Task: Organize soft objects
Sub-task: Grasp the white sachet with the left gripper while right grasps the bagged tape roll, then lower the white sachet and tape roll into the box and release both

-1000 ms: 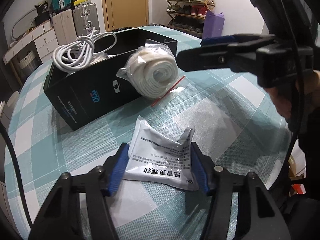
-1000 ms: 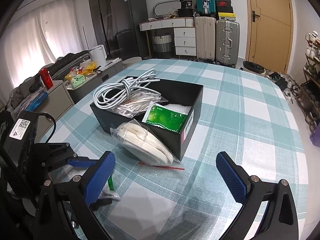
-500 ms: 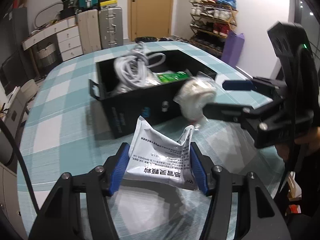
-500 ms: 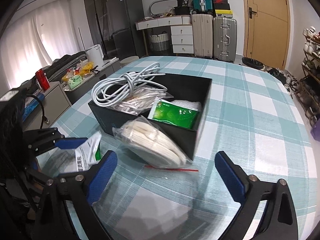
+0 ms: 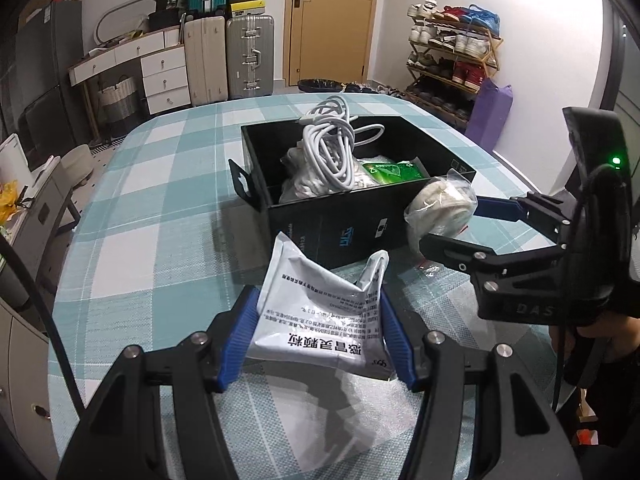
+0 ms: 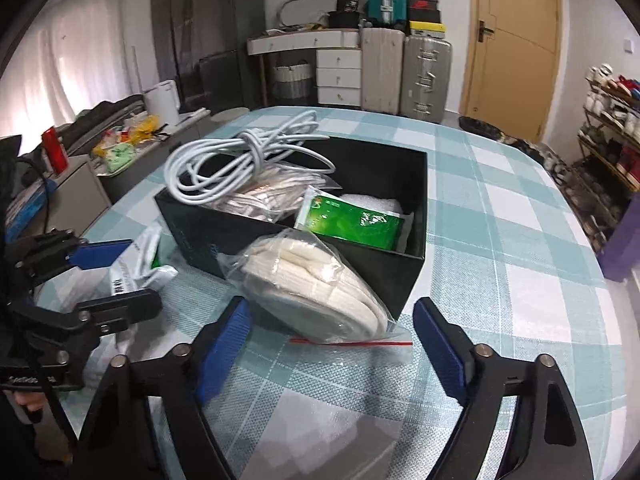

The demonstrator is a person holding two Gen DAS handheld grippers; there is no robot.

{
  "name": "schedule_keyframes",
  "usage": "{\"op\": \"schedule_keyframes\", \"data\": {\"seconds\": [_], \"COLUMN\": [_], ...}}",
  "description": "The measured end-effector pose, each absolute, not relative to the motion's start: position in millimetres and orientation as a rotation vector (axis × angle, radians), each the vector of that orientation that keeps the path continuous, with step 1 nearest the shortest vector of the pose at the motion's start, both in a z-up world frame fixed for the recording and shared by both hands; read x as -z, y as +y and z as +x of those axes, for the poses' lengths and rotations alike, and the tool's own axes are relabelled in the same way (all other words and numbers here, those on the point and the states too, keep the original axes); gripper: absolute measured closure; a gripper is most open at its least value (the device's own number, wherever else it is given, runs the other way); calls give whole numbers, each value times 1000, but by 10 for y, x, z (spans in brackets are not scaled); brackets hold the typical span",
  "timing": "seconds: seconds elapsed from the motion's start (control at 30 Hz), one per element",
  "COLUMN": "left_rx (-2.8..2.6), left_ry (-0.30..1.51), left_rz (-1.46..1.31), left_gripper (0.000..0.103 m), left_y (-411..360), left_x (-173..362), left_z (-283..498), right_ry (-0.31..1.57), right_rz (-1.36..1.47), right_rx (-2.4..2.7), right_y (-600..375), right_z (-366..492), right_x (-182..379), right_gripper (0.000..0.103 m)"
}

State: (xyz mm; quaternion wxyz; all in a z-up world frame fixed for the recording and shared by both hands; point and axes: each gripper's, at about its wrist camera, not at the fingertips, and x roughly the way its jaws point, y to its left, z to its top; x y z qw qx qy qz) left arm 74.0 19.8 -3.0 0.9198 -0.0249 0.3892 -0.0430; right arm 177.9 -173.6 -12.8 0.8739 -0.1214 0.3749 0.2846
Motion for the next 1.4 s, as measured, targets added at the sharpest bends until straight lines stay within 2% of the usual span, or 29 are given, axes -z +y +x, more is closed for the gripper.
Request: {"op": "schedule_keyframes", "data": {"seconds": [0.53,0.77,0.9,0.97,1.23,1.4], "left_rx": [91,89,87,88,89,90], "left_ry": [817,813,807,802,781,754], "left_rz": [-46,-46,-42,-39,-39,-35], "left_gripper": [44,44,44,44,44,44], "left_y": [208,212,216,213,192,178], "left_x": [68,66,51,37,-32,-124], "left_z": [764,762,753,747,713,677], "right_ry": [800,816,818,812,800,797], "right_rz": [-238,-219,-198,-191,-163,-115], "right_rx": [-511,-469,-461,-473,-519,-585], "right_y": [-1640,-1723,-1827,-1856,-1938,-2031], "right_z": [1847,1903,1905,1905,1868,1848], "right_x": [226,244,226,197,88,-55], "right_gripper": [22,47,56,69,81,82]}}
